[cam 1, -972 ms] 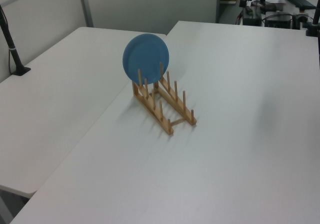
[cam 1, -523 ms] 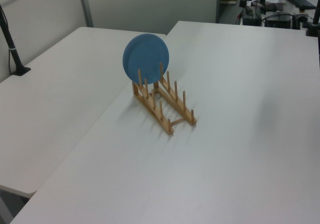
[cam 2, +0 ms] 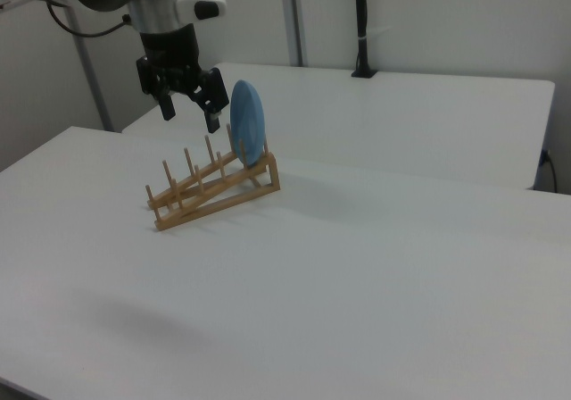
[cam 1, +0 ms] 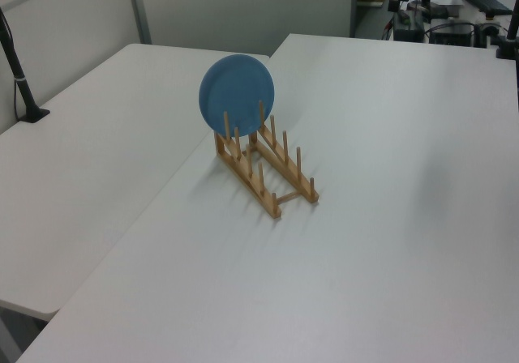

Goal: Pick plate from plate rack
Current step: 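Move the gripper down toward the blue plate's rim in the rack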

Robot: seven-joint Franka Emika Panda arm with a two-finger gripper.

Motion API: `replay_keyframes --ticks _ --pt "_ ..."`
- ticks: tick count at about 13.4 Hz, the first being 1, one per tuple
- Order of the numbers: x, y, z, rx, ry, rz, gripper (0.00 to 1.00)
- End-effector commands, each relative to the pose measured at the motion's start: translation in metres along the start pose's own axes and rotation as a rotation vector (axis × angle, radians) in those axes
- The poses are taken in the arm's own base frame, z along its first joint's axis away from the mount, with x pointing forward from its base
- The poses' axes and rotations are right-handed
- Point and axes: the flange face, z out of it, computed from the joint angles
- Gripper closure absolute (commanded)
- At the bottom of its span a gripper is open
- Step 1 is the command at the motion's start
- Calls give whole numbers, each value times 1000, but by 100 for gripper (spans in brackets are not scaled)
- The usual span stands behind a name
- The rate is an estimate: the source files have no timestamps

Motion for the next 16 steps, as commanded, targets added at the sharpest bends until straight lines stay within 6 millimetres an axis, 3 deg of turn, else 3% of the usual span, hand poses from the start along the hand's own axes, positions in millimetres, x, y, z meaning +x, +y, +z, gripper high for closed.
replay_keyframes --ticks 1,7,10,13,15,16 --pt "-1 -5 -1 -1 -15 -52 0" --pt "2 1 7 -13 -22 -236 0" --pt "42 15 30 -3 121 -184 0" --pt "72 12 45 9 263 -116 0" --pt "99 0 63 10 385 -7 0" --pt "114 -17 78 22 443 35 0"
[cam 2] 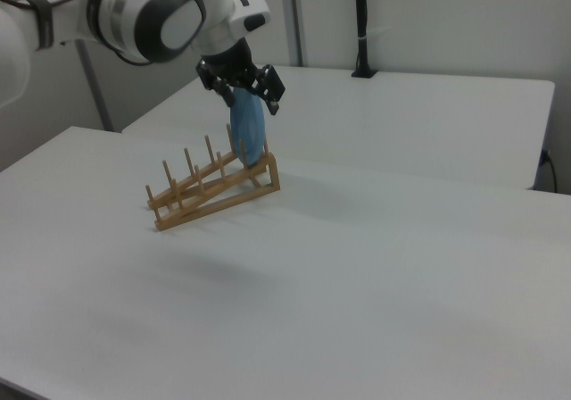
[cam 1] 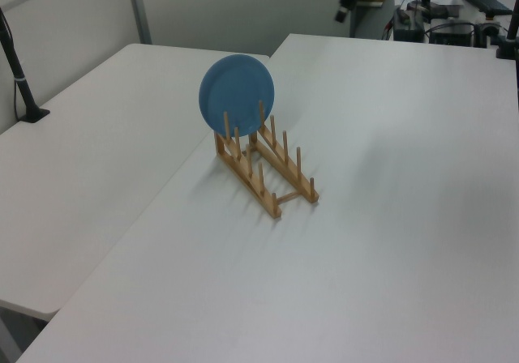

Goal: Pick plate from plate rack
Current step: 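Close the gripper on the blue plate's rim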

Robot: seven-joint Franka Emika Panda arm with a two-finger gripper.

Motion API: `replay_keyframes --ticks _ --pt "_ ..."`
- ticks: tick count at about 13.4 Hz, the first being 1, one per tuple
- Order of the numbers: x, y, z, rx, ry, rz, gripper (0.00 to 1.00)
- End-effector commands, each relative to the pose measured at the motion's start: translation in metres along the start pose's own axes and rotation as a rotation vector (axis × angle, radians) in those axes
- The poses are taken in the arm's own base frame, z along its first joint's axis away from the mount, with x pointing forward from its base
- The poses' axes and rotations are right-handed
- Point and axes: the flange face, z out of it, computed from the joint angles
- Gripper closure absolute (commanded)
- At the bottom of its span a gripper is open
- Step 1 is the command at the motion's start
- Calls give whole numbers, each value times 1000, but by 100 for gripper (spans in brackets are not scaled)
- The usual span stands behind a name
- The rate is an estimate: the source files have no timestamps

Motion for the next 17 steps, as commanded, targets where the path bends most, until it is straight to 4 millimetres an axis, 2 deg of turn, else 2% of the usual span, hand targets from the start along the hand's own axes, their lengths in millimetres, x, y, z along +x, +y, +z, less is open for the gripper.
replay_keyframes --ticks 1,3,5,9,12,13,15,17 --pt "25 -33 42 4 150 132 0" --pt "35 -56 70 15 228 159 0" --pt "38 -67 86 24 268 197 0" --pt "41 -94 123 45 331 217 6" --pt "40 -103 145 52 360 221 14" --pt "41 -104 145 54 367 226 14" --pt "41 -106 143 60 385 240 28" --pt "41 -105 143 48 386 227 48"
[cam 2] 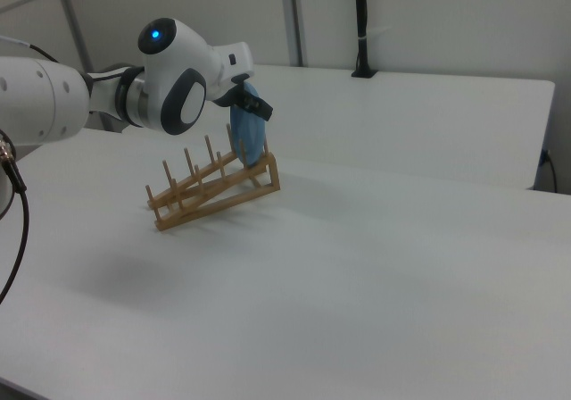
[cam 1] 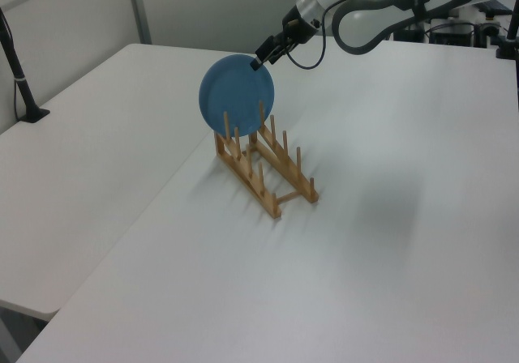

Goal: Pick plate from plate rack
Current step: 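Close the gripper on the blue plate's rim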

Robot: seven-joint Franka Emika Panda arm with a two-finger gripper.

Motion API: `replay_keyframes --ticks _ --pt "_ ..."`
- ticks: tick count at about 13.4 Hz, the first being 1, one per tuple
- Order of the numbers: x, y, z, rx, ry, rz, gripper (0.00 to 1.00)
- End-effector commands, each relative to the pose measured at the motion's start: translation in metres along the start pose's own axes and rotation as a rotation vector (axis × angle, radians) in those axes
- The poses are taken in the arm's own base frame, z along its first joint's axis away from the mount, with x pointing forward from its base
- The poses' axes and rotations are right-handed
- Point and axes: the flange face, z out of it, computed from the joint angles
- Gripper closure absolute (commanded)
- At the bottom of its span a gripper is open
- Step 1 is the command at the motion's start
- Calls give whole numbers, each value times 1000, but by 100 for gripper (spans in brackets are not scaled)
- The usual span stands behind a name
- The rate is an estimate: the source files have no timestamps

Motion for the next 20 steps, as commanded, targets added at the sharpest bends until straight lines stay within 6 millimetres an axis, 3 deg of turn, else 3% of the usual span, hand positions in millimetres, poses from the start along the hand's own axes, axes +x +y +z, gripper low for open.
replay_keyframes --ticks 1,3,5,10,14,20 --pt "3 -3 -2 -9 20 -4 57" --pt "-2 -5 5 -21 12 -33 77" --pt "-4 -5 8 -33 11 -62 80" --pt "-12 -8 17 -66 6 -157 100" --pt "-5 -7 9 -63 18 -140 100" --pt "19 -4 -27 -54 71 -72 100"
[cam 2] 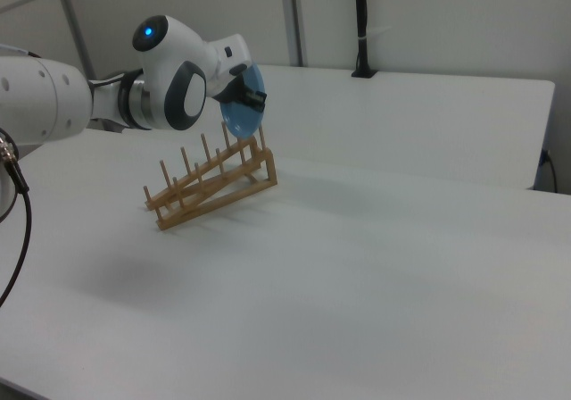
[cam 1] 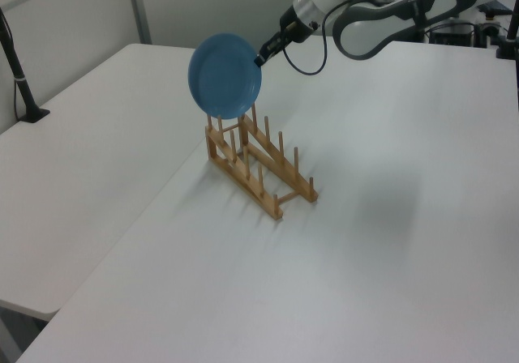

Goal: Pick plate from plate rack
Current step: 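Lift the blue plate up out of the wooden rack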

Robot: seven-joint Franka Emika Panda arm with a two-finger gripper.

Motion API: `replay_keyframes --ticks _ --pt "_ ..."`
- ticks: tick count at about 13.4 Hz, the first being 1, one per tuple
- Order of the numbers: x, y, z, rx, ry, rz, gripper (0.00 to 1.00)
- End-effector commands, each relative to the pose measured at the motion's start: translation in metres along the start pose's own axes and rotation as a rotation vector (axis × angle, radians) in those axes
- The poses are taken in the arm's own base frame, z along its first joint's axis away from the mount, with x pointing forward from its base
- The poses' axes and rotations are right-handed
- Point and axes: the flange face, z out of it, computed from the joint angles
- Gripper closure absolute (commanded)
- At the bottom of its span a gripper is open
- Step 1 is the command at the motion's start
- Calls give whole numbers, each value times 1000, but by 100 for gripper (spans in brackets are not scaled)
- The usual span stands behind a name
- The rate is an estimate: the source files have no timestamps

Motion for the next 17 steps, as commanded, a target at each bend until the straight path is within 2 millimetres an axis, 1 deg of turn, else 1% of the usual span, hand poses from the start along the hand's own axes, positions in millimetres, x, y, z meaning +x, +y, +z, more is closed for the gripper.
replay_keyframes --ticks 1,3,4,6,7,8,9,11,12,13,16,17 --pt "19 9 -36 -3 48 65 100" --pt "22 19 -47 -23 2 79 100" --pt "24 28 -51 -38 -21 87 100" --pt "29 45 -70 -70 -78 89 100" --pt "31 58 -79 -87 -114 73 100" --pt "32 66 -90 -97 -151 45 100" --pt "31 83 -104 -113 -228 1 100" --pt "20 107 -119 -111 -373 -67 100" --pt "14 119 -123 -93 -438 -97 100" --pt "4 136 -131 -54 -532 -144 100" --pt "-19 169 -141 11 -720 -237 100" --pt "-33 186 -144 54 -807 -288 100"
